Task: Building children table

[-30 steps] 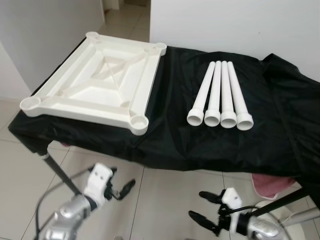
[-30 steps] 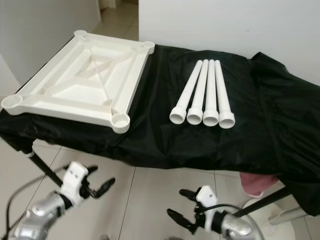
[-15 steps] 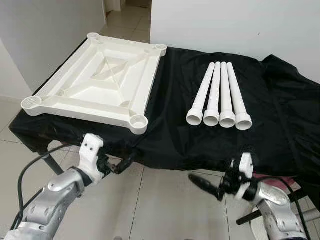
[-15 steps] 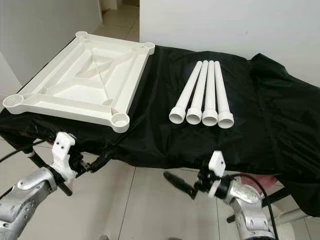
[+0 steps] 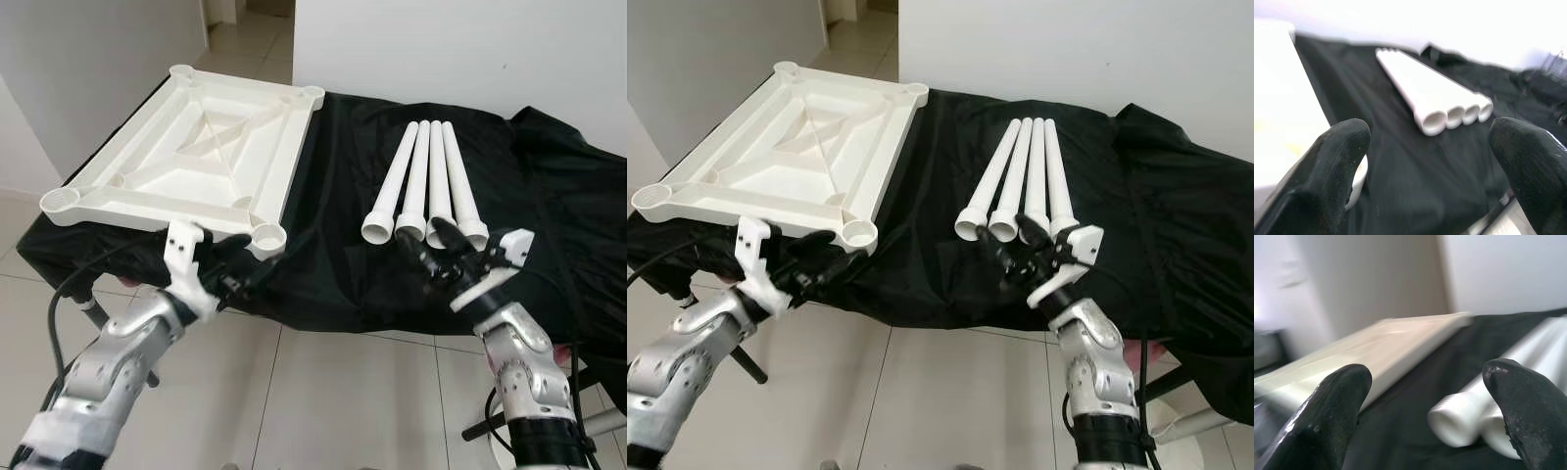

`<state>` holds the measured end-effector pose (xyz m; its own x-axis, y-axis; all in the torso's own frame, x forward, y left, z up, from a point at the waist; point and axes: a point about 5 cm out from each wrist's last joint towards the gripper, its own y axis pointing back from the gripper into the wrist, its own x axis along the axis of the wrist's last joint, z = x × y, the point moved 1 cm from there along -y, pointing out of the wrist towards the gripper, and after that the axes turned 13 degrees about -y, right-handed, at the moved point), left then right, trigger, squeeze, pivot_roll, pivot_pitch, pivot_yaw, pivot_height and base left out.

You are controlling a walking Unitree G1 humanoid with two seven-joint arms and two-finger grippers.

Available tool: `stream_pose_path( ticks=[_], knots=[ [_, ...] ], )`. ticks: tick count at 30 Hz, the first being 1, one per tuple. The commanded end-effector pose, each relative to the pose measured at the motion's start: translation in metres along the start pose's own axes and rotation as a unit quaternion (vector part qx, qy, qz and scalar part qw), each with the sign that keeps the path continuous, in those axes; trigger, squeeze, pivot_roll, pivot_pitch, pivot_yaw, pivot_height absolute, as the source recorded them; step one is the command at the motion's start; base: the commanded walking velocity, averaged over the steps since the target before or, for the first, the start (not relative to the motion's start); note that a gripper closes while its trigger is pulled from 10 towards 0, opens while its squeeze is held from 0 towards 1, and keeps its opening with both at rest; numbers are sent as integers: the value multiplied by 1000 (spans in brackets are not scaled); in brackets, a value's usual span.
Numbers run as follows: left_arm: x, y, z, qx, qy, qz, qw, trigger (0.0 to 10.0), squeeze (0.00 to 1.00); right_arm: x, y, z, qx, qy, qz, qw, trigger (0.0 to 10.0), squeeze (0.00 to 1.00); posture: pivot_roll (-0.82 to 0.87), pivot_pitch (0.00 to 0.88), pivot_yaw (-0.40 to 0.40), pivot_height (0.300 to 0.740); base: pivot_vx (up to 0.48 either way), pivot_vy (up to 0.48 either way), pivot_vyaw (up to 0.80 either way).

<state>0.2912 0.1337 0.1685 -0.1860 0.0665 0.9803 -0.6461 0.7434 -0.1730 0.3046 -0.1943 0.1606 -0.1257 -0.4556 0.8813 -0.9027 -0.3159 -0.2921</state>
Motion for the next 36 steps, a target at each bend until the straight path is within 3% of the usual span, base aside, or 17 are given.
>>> stream_pose_path(
  ticks=[1,2,5,13,15,17,20,22,24,28,30,36],
  knots=[
    [-2,-2,-5,17,-6,-14,1000,10000,0,-1,1,8,-44,22,4,999,10000,0,-21,0,-23,740,0,0,0],
    [-2,-2,-5,17,-6,-14,1000,10000,0,-1,1,8,-44,22,4,999,10000,0,-21,0,-23,740,0,0,0],
    [-13,-17,-17,93,-26,-80,992,10000,0,1,-4,13,-111,23,29,993,10000,0,-24,0,-20,740,0,0,0],
    [-17,-21,-27,148,-21,-83,985,10000,0,0,-3,11,-151,53,36,987,10000,0,-32,0,-11,740,0,0,0],
    [-26,-17,-34,224,-19,-90,970,10000,0,-3,4,4,-163,67,56,983,10000,0,-45,0,-6,740,0,0,0],
    [-28,-13,-35,250,-17,-78,965,10000,0,-4,9,1,-165,77,66,981,10000,0,-45,0,-6,740,0,0,0],
    [-36,-9,-26,251,-49,-85,963,10000,0,-15,24,-2,-177,102,67,977,10000,0,-46,0,-12,740,0,0,0],
    [-36,-9,-26,251,-49,-85,963,10000,0,-15,24,-2,-177,102,67,977,10000,0,-46,0,-12,740,0,0,0],
    [-44,-7,-18,254,-52,-97,961,10000,0,-26,34,-3,-187,119,51,974,10000,0,-48,0,-11,740,0,0,0],
    [-44,-6,-17,261,-54,-93,959,10000,0,-27,35,-6,-186,121,51,974,10000,0,-49,0,-10,740,0,0,0],
    [-33,-7,-19,283,-80,-67,953,10000,0,-22,32,-11,-181,125,60,974,10000,0,-45,0,-4,740,0,0,0],
    [-24,-9,-22,280,-101,-44,954,10000,0,-16,25,-13,-176,131,72,973,10000,0,-40,0,-6,740,0,0,0]
  ],
)
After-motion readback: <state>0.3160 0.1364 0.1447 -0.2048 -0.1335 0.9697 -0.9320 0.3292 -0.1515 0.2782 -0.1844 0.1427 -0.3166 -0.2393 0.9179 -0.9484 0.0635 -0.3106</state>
